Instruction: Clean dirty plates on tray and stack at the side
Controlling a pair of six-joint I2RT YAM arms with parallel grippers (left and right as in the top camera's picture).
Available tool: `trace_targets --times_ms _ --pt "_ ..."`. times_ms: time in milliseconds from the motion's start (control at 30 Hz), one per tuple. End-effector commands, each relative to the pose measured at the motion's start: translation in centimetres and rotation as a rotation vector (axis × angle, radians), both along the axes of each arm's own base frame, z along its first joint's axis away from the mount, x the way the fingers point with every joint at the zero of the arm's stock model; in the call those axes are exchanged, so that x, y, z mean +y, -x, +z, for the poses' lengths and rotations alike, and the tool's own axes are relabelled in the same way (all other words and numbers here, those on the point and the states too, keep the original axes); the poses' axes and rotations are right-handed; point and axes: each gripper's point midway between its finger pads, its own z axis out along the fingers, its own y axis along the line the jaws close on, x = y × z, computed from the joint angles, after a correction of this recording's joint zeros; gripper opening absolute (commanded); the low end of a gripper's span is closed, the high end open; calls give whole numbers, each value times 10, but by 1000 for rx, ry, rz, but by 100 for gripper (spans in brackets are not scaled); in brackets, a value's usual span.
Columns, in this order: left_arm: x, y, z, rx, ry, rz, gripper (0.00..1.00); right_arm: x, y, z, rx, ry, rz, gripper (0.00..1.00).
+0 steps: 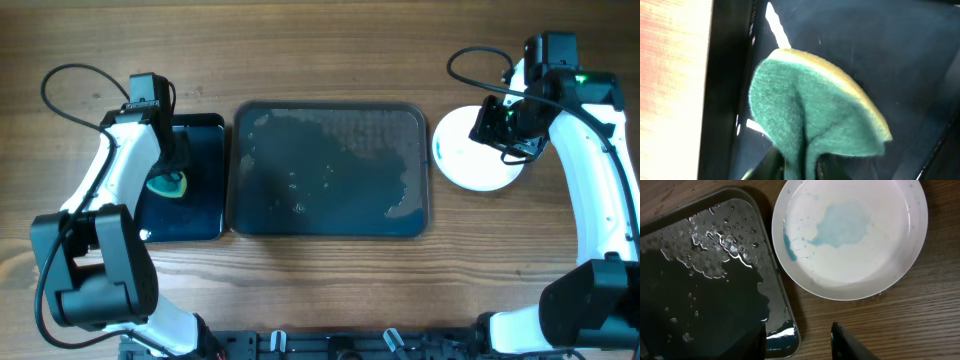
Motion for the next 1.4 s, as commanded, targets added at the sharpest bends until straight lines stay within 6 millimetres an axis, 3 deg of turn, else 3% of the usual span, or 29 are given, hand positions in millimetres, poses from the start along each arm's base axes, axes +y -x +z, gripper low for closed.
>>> trace_targets --times_ms 0,167,267,333,433,500,533,600,667,833,1000,1200,1367 --pt "-5 -1 -2 9 14 -69 100 -1 -1 2 -6 11 16 43" --pt "-6 -1 9 1 15 -61 100 -8 0 2 -2 55 7 61" --pt "-11 -4 36 -46 20 -35 100 -8 0 7 -20 55 10 62" --pt "-19 -10 65 -111 24 -35 100 -8 0 15 -48 61 24 62" --pt "-40 -16 110 -248 83 -24 100 -8 3 35 -115 80 56 62" --pt "-60 -14 132 -318 154 -53 100 -8 8 51 -166 95 75 68" --pt "-68 -13 140 -344 179 -74 100 -8 12 61 -198 101 83 75" --pt "-76 -10 153 -378 192 -98 100 -8 22 83 -268 115 98 100" --pt "-81 -7 162 -405 194 -113 100 -7 33 104 -334 121 92 100" --pt "-81 -6 166 -417 194 -116 100 5 71 161 -543 89 106 100" --pt "-81 -6 166 -416 194 -116 100 7 106 197 -697 104 103 100" --pt "-81 -6 166 -416 194 -116 100 9 130 216 -789 115 102 100" --pt "-81 -6 166 -416 194 -116 100 6 130 215 -786 130 95 100"
